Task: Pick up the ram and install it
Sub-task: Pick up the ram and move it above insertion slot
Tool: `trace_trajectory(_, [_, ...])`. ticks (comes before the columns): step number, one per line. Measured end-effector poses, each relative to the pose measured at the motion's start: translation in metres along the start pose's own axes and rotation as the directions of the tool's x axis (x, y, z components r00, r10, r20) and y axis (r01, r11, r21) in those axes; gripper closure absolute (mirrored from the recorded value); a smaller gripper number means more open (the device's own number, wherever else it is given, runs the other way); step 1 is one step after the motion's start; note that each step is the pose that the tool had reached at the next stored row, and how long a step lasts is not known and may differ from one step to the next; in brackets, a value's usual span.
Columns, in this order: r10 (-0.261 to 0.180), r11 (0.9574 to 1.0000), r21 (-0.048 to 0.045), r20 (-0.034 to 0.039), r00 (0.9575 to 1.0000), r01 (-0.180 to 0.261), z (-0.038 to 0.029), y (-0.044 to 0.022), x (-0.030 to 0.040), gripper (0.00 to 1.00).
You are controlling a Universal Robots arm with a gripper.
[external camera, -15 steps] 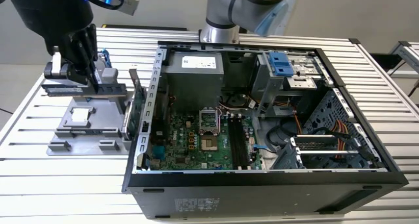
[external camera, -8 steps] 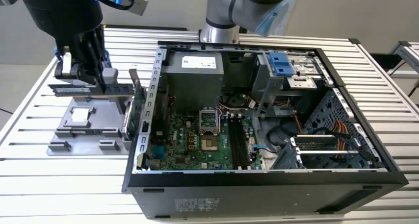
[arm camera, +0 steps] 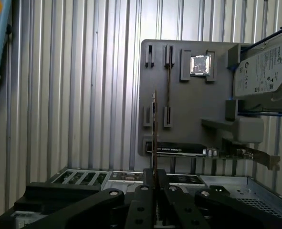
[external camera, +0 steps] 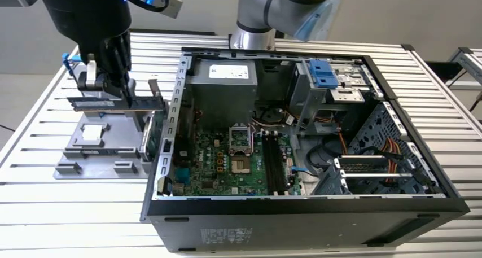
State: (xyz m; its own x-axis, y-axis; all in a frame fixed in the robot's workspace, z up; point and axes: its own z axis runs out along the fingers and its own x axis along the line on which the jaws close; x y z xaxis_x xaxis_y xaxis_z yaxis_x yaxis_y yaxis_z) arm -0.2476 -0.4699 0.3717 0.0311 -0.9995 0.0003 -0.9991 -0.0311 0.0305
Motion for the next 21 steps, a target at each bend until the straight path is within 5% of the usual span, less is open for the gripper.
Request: trace_trajectory(21, [0.0,1.0,-0.0005,0.0,1.0,0.0,-0.0014,-0.0433,0.0001,1.0])
